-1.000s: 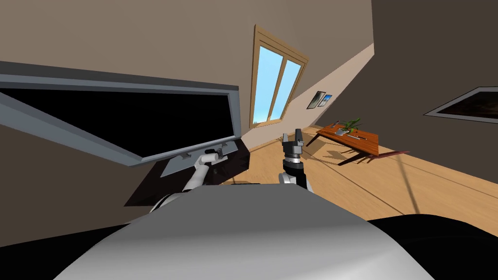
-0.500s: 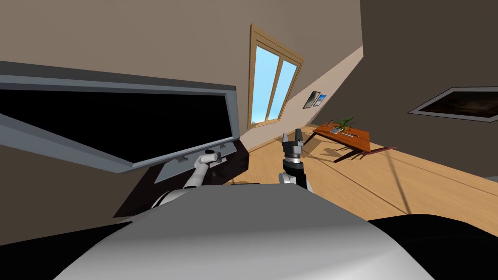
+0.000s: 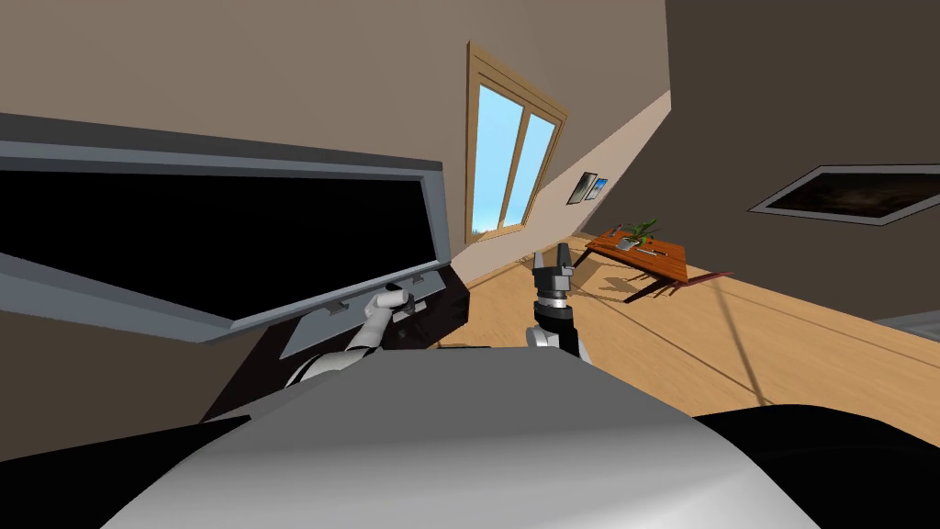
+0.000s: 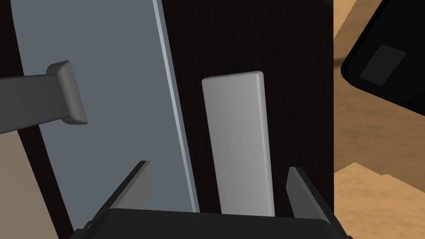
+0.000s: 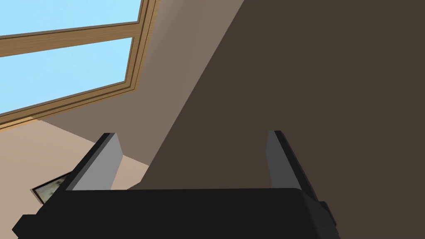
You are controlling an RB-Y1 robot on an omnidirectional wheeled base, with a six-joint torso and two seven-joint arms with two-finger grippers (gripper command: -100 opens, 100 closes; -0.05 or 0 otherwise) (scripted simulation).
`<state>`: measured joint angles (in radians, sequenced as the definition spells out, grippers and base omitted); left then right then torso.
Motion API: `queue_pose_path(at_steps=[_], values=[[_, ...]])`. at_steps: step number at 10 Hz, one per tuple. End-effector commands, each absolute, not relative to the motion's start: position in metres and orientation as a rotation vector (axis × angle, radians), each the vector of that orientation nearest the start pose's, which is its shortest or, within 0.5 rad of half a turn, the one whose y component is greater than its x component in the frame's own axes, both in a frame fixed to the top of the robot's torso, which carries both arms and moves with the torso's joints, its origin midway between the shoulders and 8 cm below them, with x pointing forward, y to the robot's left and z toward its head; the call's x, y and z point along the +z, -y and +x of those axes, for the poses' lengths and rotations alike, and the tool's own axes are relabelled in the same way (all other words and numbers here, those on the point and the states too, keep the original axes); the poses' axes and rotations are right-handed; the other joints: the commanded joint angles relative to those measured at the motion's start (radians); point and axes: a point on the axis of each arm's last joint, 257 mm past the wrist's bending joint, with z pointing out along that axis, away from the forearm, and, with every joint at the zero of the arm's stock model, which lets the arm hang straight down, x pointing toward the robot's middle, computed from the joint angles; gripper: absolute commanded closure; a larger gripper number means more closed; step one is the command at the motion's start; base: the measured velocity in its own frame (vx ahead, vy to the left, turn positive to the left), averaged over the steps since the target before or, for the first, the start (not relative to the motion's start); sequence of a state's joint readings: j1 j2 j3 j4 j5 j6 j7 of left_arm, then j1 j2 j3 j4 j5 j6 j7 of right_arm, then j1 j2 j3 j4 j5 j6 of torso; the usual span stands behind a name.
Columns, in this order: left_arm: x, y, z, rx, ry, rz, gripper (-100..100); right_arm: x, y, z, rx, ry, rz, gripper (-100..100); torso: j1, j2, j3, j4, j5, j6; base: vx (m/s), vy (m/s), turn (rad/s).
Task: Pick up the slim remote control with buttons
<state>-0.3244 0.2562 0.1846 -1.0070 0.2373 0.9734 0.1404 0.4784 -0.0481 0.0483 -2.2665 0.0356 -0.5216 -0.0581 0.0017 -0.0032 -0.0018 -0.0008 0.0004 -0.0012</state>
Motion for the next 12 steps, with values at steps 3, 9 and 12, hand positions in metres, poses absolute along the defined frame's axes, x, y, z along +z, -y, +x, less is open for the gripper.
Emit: queue_pose_path(at_steps=[3,9,12], values=[[-0.497,-0.361,0.425,-0.281,-1.655,-2.447,-100,0.028,0.251,0.347,1.399,-0.643,0.607,0,0.0,0.0,0.0,0.0,0.0,0.0,0.043,0.03,-0.068],[-0.515,-0.375,0.368,-0.026,-1.659,-2.646,-100,0.028,0.251,0.347,1.399,-0.643,0.607,0,0.001,-0.002,-0.001,0.0,0.0,0.0,0.056,0.04,-0.076],[-0.515,-0.374,0.362,0.004,-1.658,-2.668,-100,0.028,0.251,0.347,1.399,-0.643,0.607,0,-0.002,0.003,0.001,0.001,0.0,0.0,0.002,0.009,-0.021]])
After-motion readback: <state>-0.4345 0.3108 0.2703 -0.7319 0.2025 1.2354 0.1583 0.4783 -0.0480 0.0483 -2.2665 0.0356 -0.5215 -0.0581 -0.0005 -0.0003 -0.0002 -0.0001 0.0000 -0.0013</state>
